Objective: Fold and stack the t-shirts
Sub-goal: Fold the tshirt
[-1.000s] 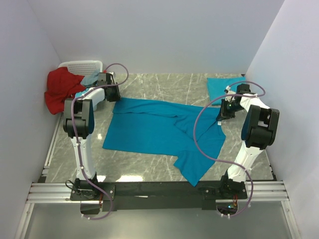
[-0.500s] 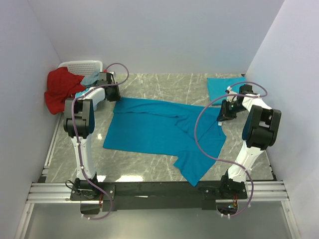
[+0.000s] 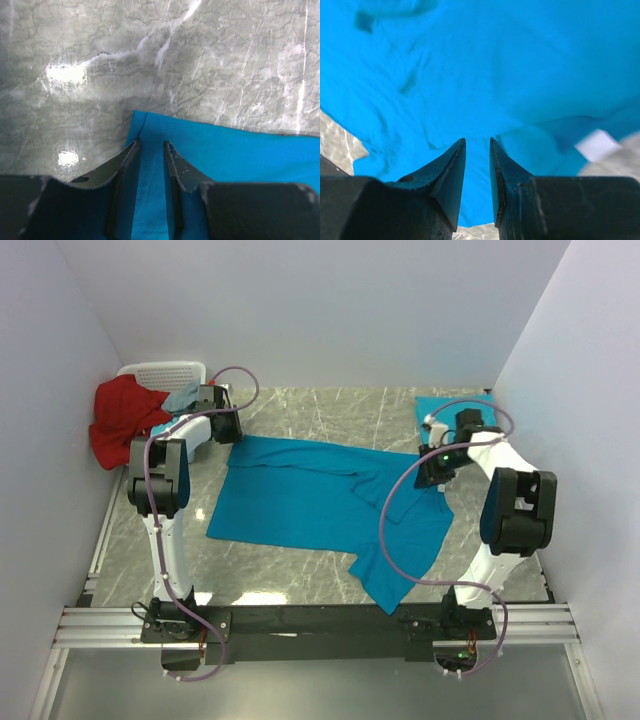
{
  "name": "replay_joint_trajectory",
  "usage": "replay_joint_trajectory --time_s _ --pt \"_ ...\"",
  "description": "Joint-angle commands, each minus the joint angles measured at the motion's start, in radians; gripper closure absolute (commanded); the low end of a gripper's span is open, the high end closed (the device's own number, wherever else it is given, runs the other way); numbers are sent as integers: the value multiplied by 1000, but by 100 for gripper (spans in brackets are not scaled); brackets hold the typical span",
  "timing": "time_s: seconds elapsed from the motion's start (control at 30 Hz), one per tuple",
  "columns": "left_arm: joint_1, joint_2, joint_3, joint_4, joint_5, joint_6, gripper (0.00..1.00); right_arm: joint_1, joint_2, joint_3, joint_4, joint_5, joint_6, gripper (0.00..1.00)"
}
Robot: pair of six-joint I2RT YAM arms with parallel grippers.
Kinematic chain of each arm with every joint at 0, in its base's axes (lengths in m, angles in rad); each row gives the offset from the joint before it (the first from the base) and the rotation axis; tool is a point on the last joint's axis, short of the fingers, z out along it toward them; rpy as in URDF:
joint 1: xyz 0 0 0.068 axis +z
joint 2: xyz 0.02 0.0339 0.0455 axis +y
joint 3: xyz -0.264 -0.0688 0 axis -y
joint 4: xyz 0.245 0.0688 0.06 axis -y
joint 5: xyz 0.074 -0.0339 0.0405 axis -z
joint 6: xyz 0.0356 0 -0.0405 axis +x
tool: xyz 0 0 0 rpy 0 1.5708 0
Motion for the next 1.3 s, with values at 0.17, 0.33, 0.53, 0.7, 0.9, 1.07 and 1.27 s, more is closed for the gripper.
replay_joint_trajectory --time_s 0.17,0.33,0.53,0.7,0.9,1.07,1.27 --pt "-4 5 0 -1 6 15 68 62 46 -18 57 199 90 65" --pt "-4 12 7 -2 7 14 68 59 74 -24 69 250 114 63" --pt "-4 17 3 2 7 12 68 59 108 -19 83 247 136 60" --pt "-4 18 7 -1 7 14 68 59 134 -10 83 236 147 59" --pt "-4 15 6 1 10 14 68 61 131 -8 95 221 160 65" --pt "-4 17 7 1 12 14 68 62 132 -4 100 212 168 71" --pt "-4 17 9 -2 10 17 68 64 106 -13 115 241 168 78"
